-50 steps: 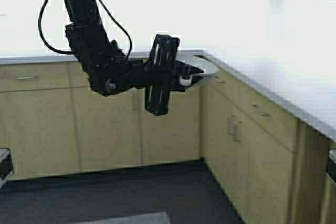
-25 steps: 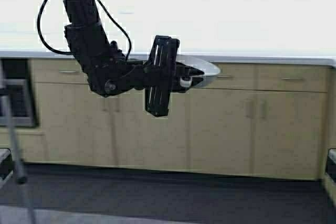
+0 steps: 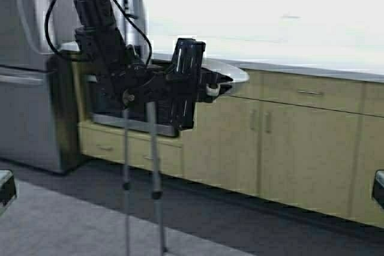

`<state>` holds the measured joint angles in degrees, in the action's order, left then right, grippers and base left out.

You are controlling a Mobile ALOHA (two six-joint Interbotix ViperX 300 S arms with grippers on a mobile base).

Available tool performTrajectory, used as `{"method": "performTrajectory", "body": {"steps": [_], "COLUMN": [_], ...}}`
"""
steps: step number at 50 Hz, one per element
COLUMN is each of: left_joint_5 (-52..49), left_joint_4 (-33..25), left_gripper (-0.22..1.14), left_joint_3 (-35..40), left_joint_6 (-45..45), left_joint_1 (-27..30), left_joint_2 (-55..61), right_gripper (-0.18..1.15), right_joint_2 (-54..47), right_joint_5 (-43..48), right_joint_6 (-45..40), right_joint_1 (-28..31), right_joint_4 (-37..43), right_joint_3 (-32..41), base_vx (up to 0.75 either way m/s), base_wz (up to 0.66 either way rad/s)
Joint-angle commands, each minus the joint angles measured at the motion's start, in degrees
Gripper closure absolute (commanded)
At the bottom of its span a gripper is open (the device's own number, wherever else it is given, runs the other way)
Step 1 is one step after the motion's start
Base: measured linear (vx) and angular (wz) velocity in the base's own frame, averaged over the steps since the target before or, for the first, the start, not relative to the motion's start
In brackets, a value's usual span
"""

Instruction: Wash the pan

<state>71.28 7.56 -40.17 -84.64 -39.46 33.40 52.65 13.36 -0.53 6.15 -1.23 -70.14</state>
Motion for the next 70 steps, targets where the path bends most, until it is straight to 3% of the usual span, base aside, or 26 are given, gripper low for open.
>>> {"method": "performTrajectory", "body": {"steps": [1,44,55,70], "left_joint_5": [1.1,5.4,9.8,10.0], "left_joint_4": [-0.2,-0.5,-3.9,-2.0], "left_gripper": [0.89,0.89,0.89,0.89], "left_joint_3": [0.4,-0.6,-2.0,-3.8], "left_joint_6": [0.9,1.1,0.2,-0.2], "left_joint_1": [0.4,0.4,0.4,2.7], "left_joint_2": [-4.5,-2.4,-1.3,-1.8], "right_gripper": [0.90,0.90,0.90,0.90], "right_joint_2": [-0.4,-1.1,-3.3,-3.3], "right_joint_5": [0.1,-0.3,-0.3,0.2], "right_joint_6": [1.1,1.0,-0.2,0.2], "right_joint_1": [0.0,0.0,0.0,0.0], "right_joint_4": [-0.4,-0.5,-0.5,-0.5], "right_joint_3": [0.8,1.1,2.6,1.9], "base_vx": [0.10,0.12,0.11,0.12], "base_wz": [0.65,0.66,0.44,0.45]}}
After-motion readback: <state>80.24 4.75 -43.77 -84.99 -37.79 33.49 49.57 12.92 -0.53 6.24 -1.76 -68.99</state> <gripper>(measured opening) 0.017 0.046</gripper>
